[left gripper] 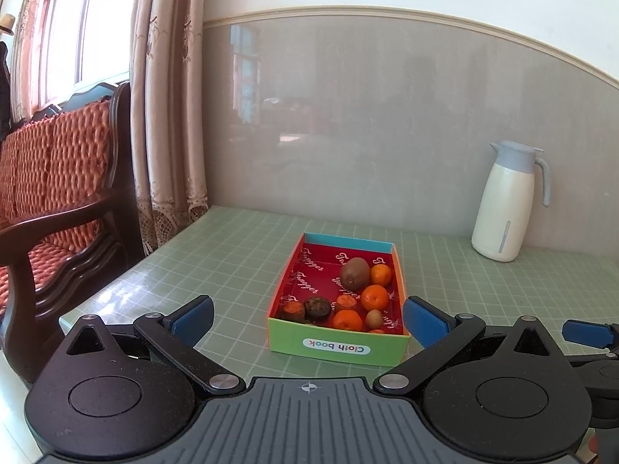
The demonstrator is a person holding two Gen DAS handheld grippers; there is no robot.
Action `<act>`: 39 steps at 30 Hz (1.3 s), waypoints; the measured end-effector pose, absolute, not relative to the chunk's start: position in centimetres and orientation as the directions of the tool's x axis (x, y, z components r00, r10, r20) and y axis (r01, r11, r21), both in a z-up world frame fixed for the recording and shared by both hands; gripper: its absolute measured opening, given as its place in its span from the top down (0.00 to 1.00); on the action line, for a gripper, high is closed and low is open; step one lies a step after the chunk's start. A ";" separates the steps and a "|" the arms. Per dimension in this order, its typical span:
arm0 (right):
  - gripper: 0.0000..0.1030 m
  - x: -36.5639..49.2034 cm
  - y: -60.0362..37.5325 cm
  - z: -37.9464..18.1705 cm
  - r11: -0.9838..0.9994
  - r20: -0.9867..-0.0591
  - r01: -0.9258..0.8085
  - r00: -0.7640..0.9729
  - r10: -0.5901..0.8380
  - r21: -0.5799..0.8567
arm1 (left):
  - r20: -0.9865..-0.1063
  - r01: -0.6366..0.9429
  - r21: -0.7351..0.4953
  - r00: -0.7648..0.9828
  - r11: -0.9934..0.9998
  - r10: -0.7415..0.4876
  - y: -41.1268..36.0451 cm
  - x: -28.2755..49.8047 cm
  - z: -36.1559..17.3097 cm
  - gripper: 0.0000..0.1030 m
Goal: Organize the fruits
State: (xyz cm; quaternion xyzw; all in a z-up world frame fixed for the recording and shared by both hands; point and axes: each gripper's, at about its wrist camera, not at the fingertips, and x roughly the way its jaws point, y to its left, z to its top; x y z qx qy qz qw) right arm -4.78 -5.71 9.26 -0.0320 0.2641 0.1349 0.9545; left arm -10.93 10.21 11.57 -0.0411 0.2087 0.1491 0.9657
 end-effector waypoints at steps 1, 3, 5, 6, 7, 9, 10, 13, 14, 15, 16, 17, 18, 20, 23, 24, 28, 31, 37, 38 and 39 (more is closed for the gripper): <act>0.00 -4.8 -5.7 9.2 0.962 -0.513 -0.274 0.824 0.241 0.012 | -0.415 -0.306 -0.017 0.868 0.952 0.272 10.2 -10.9 11.6 0.00; 0.00 -4.8 -5.8 9.2 0.961 -0.513 -0.275 0.824 0.242 0.013 | -0.414 -0.308 -0.017 0.868 0.951 0.273 10.2 -11.0 11.5 0.00; 0.00 -4.8 -5.8 9.2 0.962 -0.513 -0.274 0.824 0.242 0.012 | -0.414 -0.308 -0.017 0.868 0.951 0.274 10.2 -11.0 11.5 0.00; 0.00 -4.7 -5.8 9.2 0.961 -0.513 -0.275 0.824 0.242 0.013 | -0.414 -0.309 -0.016 0.868 0.951 0.275 10.2 -11.0 11.5 0.00; 0.00 -4.7 -5.8 9.2 0.961 -0.513 -0.275 0.823 0.242 0.013 | -0.413 -0.310 -0.017 0.868 0.951 0.276 10.2 -11.0 11.5 0.00; 0.00 -4.7 -5.8 9.2 0.961 -0.513 -0.275 0.823 0.243 0.014 | -0.414 -0.313 -0.017 0.867 0.950 0.278 10.2 -11.1 11.4 0.00; 0.00 -4.8 -5.7 9.1 0.961 -0.514 -0.277 0.822 0.245 0.015 | -0.415 -0.312 -0.016 0.866 0.950 0.278 10.3 -11.0 11.4 0.00; 0.00 -4.8 -5.7 9.0 0.961 -0.514 -0.278 0.822 0.245 0.014 | -0.416 -0.313 -0.015 0.866 0.950 0.279 10.2 -10.9 11.4 0.00; 0.00 -4.8 -5.7 9.0 0.960 -0.515 -0.279 0.821 0.247 0.014 | -0.417 -0.312 -0.015 0.866 0.950 0.278 10.2 -10.9 11.4 0.00; 0.00 -4.9 -5.6 9.0 0.960 -0.515 -0.281 0.821 0.248 0.014 | -0.417 -0.310 -0.016 0.866 0.951 0.276 10.2 -10.9 11.4 0.00; 0.00 -4.9 -5.6 8.9 0.959 -0.515 -0.282 0.821 0.248 0.013 | -0.419 -0.308 -0.017 0.866 0.951 0.273 10.2 -10.9 11.4 0.00; 0.00 -4.9 -5.6 8.9 0.959 -0.515 -0.282 0.821 0.248 0.012 | -0.423 -0.305 -0.018 0.865 0.952 0.269 10.3 -10.9 11.4 0.00; 0.00 -5.0 -5.6 8.9 0.959 -0.514 -0.283 0.821 0.248 0.011 | -0.425 -0.303 -0.019 0.865 0.953 0.267 10.3 -10.8 11.3 0.00; 0.00 -5.0 -5.5 8.9 0.959 -0.514 -0.284 0.821 0.249 0.011 | -0.430 -0.300 -0.021 0.864 0.954 0.262 10.3 -10.8 11.3 0.00; 0.00 -5.0 -5.6 9.0 0.958 -0.513 -0.285 0.821 0.251 0.012 | -0.432 -0.297 -0.024 0.864 0.955 0.258 10.3 -10.6 11.3 0.00; 0.00 -5.0 -5.6 9.0 0.958 -0.513 -0.285 0.821 0.251 0.013 | -0.432 -0.295 -0.024 0.865 0.955 0.256 10.4 -10.6 11.3 0.00; 0.00 -5.0 -5.6 9.0 0.958 -0.512 -0.286 0.821 0.253 0.015 | -0.433 -0.296 -0.019 0.864 0.955 0.259 10.3 -10.4 11.2 0.00; 0.00 -5.0 -5.6 9.0 0.958 -0.510 -0.286 0.822 0.254 0.016 | -0.434 -0.297 -0.023 0.863 0.955 0.258 10.3 -10.3 11.2 0.00; 0.00 -4.9 -5.6 8.9 0.958 -0.511 -0.287 0.822 0.253 0.013 | -0.432 -0.297 -0.021 0.864 0.955 0.259 10.2 -10.3 11.1 0.00; 0.00 -4.9 -5.6 8.9 0.958 -0.511 -0.286 0.822 0.251 0.011 | -0.433 -0.296 -0.021 0.864 0.955 0.258 10.2 -10.3 11.1 0.00; 0.00 -4.9 -5.6 8.9 0.958 -0.511 -0.285 0.822 0.250 0.011 | -0.434 -0.294 -0.021 0.864 0.956 0.256 10.3 -10.4 11.1 0.00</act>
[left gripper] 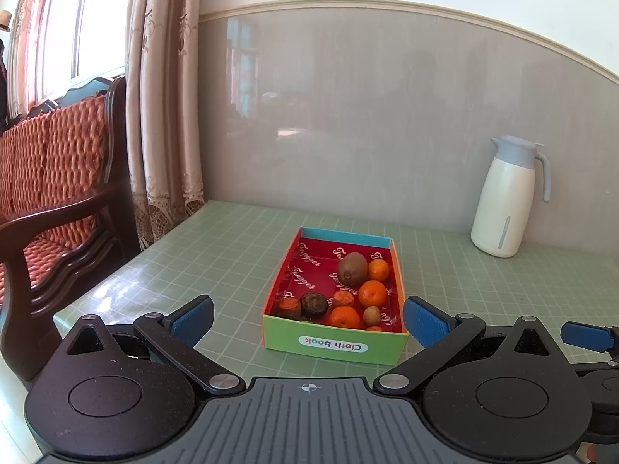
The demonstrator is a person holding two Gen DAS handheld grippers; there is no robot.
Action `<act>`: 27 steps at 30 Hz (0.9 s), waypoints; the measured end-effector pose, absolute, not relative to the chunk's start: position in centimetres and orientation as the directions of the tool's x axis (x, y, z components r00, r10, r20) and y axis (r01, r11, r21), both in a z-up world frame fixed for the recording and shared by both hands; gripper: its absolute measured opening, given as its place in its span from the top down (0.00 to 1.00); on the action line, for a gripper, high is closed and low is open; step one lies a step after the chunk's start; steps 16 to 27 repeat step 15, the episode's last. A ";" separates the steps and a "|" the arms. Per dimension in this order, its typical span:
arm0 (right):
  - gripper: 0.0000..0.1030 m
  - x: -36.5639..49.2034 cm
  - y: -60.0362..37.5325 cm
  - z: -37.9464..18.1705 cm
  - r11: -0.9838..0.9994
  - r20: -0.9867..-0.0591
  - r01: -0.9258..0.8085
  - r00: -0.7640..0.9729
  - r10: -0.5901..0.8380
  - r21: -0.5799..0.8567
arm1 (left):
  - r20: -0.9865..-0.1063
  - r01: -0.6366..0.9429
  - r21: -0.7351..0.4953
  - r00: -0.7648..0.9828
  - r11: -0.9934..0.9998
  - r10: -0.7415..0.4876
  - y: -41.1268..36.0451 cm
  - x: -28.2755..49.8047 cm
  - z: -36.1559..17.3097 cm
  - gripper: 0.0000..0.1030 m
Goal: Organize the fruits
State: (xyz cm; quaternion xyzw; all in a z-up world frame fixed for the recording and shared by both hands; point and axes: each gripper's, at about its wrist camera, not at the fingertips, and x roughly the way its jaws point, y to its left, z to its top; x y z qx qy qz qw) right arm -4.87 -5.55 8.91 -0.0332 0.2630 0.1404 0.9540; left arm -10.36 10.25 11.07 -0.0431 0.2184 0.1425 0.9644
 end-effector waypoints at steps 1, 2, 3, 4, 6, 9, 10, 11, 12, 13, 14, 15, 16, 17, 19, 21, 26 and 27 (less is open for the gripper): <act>0.00 -4.8 -5.5 8.9 0.959 -0.511 -0.285 0.822 0.250 0.010 | -0.434 -0.293 -0.020 0.864 0.956 0.256 10.2 -10.4 11.0 0.00; 0.00 -4.8 -5.5 8.9 0.959 -0.511 -0.283 0.823 0.248 0.010 | -0.434 -0.294 -0.017 0.863 0.956 0.258 10.2 -10.4 11.0 0.00; 0.00 -4.7 -5.5 8.9 0.959 -0.512 -0.282 0.823 0.247 0.010 | -0.434 -0.293 -0.015 0.863 0.956 0.258 10.2 -10.4 11.0 0.00; 0.00 -4.7 -5.5 8.9 0.959 -0.512 -0.282 0.822 0.248 0.011 | -0.433 -0.291 -0.013 0.864 0.957 0.257 10.1 -10.4 11.0 0.00; 0.00 -4.7 -5.5 8.9 0.960 -0.510 -0.280 0.824 0.247 0.012 | -0.426 -0.282 -0.009 0.869 0.960 0.251 10.0 -10.4 11.0 0.00; 0.00 -4.7 -5.6 8.9 0.960 -0.507 -0.279 0.826 0.248 0.015 | -0.409 -0.261 -0.018 0.883 0.965 0.231 9.9 -10.6 10.9 0.00; 0.00 -4.7 -5.6 8.9 0.960 -0.507 -0.279 0.825 0.249 0.017 | -0.404 -0.255 -0.024 0.887 0.967 0.224 9.9 -10.6 10.8 0.00; 0.00 -4.6 -5.6 8.9 0.960 -0.508 -0.278 0.825 0.249 0.018 | -0.399 -0.246 -0.029 0.891 0.969 0.215 9.9 -10.6 10.8 0.00; 0.00 -4.6 -5.6 8.9 0.960 -0.509 -0.278 0.824 0.248 0.019 | -0.394 -0.245 -0.032 0.894 0.969 0.213 9.9 -10.6 10.8 0.01; 0.00 -4.6 -5.6 8.9 0.960 -0.509 -0.279 0.824 0.248 0.017 | -0.391 -0.246 -0.033 0.895 0.969 0.214 9.9 -10.7 10.8 0.01; 0.00 -4.6 -5.6 8.8 0.960 -0.510 -0.278 0.824 0.247 0.016 | -0.390 -0.248 -0.032 0.895 0.968 0.216 9.9 -10.6 10.8 0.01; 0.00 -4.5 -5.7 8.8 0.961 -0.511 -0.277 0.824 0.245 0.015 | -0.389 -0.250 -0.025 0.894 0.968 0.221 9.9 -10.6 10.8 0.01; 0.00 -4.5 -5.7 8.8 0.961 -0.511 -0.277 0.824 0.245 0.015 | -0.389 -0.250 -0.025 0.894 0.968 0.221 9.9 -10.6 10.8 0.01; 0.00 -4.5 -5.7 8.8 0.961 -0.511 -0.277 0.824 0.245 0.015 | -0.389 -0.250 -0.025 0.894 0.968 0.221 9.9 -10.6 10.8 0.01; 0.00 -4.5 -5.7 8.8 0.961 -0.511 -0.277 0.824 0.245 0.015 | -0.389 -0.250 -0.025 0.894 0.968 0.221 9.9 -10.6 10.8 0.01; 0.00 -4.5 -5.7 8.8 0.961 -0.511 -0.277 0.824 0.245 0.015 | -0.389 -0.250 -0.025 0.894 0.968 0.221 9.9 -10.6 10.8 0.01; 0.00 -4.5 -5.7 8.8 0.961 -0.511 -0.277 0.824 0.245 0.015 | -0.389 -0.250 -0.025 0.894 0.968 0.221 9.9 -10.6 10.8 0.01; 0.00 -4.5 -5.7 8.8 0.961 -0.511 -0.277 0.824 0.245 0.015 | -0.389 -0.250 -0.025 0.894 0.968 0.221 9.9 -10.6 10.8 0.01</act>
